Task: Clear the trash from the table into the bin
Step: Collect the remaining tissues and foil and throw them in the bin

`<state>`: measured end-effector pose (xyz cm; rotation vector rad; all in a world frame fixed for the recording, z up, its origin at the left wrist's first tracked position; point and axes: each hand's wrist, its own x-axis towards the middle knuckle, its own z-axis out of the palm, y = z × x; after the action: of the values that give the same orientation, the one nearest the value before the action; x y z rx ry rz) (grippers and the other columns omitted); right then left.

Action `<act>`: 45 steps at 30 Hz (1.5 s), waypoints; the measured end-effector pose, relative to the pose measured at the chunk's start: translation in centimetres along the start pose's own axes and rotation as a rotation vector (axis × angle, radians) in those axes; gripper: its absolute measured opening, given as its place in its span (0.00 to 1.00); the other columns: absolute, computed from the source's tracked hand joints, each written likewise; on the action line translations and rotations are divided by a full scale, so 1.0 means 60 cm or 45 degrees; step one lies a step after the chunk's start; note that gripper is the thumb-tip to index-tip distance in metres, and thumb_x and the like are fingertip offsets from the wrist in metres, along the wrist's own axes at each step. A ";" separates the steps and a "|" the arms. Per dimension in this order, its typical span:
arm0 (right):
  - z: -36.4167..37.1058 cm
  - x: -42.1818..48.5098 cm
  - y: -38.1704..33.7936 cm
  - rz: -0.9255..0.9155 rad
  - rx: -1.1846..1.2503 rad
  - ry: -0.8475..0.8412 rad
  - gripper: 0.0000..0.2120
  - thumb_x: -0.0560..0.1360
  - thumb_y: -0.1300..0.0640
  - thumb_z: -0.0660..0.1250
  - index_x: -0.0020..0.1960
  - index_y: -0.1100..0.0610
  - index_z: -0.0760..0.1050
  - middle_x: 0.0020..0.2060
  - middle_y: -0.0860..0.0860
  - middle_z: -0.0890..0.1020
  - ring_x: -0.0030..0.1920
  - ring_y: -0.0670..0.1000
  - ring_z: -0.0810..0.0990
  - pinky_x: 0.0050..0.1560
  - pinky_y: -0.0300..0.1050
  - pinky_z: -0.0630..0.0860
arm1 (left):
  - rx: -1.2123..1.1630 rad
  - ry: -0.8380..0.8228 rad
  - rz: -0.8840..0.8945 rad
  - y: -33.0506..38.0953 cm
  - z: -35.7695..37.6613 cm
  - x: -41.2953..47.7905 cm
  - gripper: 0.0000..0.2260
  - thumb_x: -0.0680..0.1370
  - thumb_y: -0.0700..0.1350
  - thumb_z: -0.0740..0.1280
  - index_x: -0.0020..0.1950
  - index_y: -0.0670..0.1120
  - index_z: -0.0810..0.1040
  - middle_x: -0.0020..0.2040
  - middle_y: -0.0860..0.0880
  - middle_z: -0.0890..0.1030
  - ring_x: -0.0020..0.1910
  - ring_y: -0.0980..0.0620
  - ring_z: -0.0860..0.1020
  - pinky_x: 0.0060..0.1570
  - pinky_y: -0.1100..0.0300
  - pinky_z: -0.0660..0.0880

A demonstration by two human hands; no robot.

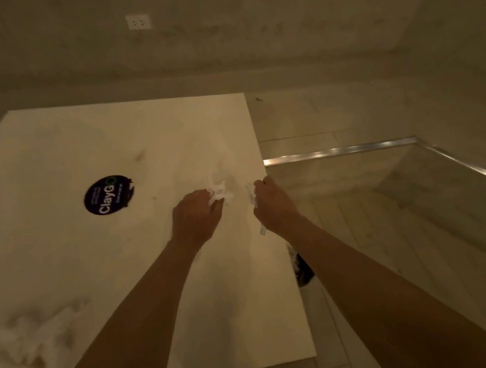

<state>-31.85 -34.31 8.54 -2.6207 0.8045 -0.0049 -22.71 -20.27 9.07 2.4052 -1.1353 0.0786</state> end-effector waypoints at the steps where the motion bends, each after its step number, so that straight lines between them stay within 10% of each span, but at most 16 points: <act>1: -0.002 -0.005 0.025 -0.015 -0.004 -0.019 0.12 0.72 0.69 0.59 0.55 0.65 0.70 0.56 0.60 0.74 0.56 0.59 0.74 0.56 0.51 0.74 | -0.045 -0.001 -0.091 0.023 0.018 0.000 0.18 0.77 0.52 0.60 0.44 0.38 0.80 0.40 0.37 0.82 0.41 0.38 0.81 0.38 0.51 0.76; 5: -0.011 -0.022 0.113 -0.113 -0.078 -0.081 0.14 0.75 0.66 0.60 0.60 0.62 0.70 0.61 0.58 0.72 0.63 0.55 0.70 0.63 0.44 0.69 | -0.120 0.013 -0.223 0.102 0.084 -0.011 0.15 0.78 0.51 0.61 0.52 0.41 0.80 0.50 0.39 0.82 0.51 0.39 0.79 0.49 0.50 0.74; 25: -0.025 0.079 0.308 -0.168 -0.060 -0.165 0.19 0.71 0.66 0.67 0.61 0.62 0.69 0.60 0.58 0.71 0.53 0.57 0.77 0.44 0.42 0.68 | -0.319 0.012 -0.408 0.242 0.241 0.109 0.14 0.78 0.49 0.61 0.45 0.38 0.78 0.42 0.40 0.82 0.40 0.41 0.80 0.39 0.54 0.74; 38: 0.068 0.141 0.492 -0.481 -0.138 -0.467 0.16 0.80 0.59 0.55 0.67 0.60 0.67 0.64 0.56 0.72 0.63 0.52 0.71 0.62 0.41 0.69 | -0.468 0.086 -0.921 0.307 0.484 0.072 0.12 0.78 0.48 0.60 0.47 0.42 0.79 0.43 0.44 0.81 0.41 0.45 0.79 0.40 0.57 0.72; 45: 0.273 0.131 0.609 -0.400 -0.126 -0.657 0.20 0.80 0.54 0.57 0.70 0.60 0.64 0.68 0.58 0.68 0.67 0.56 0.68 0.68 0.50 0.67 | -0.592 0.277 -1.208 0.259 0.685 0.000 0.16 0.78 0.42 0.63 0.30 0.44 0.67 0.28 0.48 0.71 0.32 0.48 0.72 0.33 0.57 0.65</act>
<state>-42.99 -60.07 -21.09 -2.6264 0.2186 0.6085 -40.27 -46.88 -21.15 2.1835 0.1466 -0.2065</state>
